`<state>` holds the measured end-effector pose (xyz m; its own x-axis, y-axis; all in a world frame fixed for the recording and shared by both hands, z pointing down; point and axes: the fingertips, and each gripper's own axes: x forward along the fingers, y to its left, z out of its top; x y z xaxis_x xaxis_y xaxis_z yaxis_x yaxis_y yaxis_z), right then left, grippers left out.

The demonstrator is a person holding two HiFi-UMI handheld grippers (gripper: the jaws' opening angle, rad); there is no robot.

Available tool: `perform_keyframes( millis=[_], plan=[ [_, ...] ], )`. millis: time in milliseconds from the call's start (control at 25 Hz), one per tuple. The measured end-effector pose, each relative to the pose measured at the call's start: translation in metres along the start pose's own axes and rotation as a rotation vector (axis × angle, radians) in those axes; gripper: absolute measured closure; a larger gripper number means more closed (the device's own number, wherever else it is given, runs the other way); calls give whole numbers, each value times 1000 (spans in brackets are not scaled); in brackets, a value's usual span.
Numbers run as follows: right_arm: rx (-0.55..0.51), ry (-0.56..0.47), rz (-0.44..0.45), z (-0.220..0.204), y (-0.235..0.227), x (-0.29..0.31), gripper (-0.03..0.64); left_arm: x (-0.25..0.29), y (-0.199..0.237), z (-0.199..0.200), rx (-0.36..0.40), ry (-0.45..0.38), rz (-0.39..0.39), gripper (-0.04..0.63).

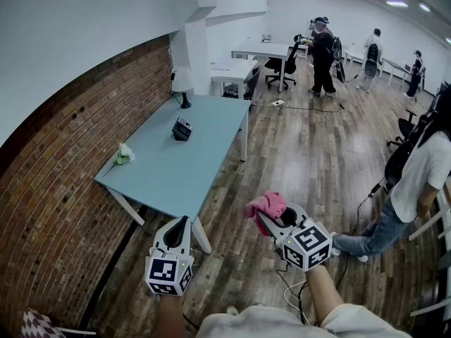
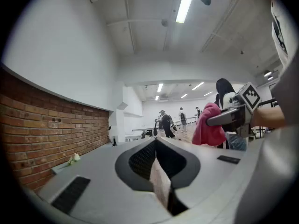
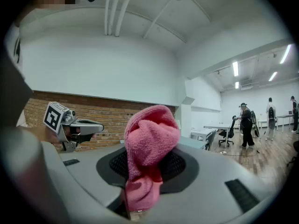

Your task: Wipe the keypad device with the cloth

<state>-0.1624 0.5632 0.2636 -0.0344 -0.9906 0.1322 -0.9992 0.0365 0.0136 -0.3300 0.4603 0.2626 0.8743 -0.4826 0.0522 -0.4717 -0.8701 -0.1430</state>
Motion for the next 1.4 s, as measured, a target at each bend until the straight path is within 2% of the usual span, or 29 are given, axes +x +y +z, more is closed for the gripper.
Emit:
perform_keyframes(
  millis=[360, 680, 1000, 1200, 1400],
  plan=[
    [12, -4, -5, -3, 5, 5, 479, 4, 3, -4, 82, 43, 2, 583],
    [22, -5, 3, -9, 19, 17, 479, 4, 9, -10, 89, 44, -11, 583],
    [33, 11, -22, -17, 22, 25, 479, -2, 27, -25, 80, 68, 7, 583],
    [14, -1, -26, -14, 7, 38, 479, 12, 35, -32, 85, 75, 13, 578],
    [5, -12, -20, -12, -34, 67, 479, 53, 43, -32, 95, 83, 24, 578]
  ],
)
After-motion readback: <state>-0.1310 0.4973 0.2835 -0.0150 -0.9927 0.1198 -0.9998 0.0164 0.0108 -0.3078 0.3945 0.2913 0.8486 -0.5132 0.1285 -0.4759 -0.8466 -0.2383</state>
